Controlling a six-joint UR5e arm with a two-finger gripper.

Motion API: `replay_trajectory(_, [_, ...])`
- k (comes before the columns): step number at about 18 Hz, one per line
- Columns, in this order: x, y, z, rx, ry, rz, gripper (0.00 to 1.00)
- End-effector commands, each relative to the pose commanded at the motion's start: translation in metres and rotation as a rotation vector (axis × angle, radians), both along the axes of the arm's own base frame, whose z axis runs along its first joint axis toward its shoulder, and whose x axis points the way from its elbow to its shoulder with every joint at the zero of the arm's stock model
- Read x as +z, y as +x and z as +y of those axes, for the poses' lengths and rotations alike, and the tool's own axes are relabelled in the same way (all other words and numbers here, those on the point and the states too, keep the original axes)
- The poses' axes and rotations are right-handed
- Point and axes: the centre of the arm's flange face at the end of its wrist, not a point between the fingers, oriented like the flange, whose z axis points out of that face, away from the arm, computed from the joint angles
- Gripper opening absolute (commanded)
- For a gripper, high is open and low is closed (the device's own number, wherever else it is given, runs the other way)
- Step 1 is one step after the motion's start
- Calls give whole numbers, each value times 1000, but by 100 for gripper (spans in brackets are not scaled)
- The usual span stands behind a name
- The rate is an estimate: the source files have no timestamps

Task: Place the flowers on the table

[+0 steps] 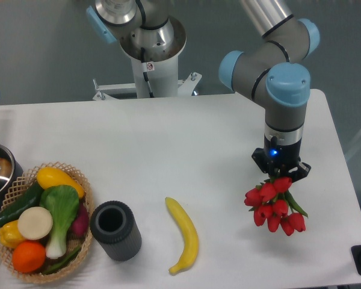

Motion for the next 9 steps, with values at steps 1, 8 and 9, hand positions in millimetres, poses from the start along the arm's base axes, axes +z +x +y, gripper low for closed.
replay_trajectory(1, [-1, 1, 3, -5, 0, 0, 0])
replay_trajectory(8, [-22, 15, 30, -29, -12, -26, 20])
replay_trajectory(9, [-28, 14, 34, -34, -15, -35, 38])
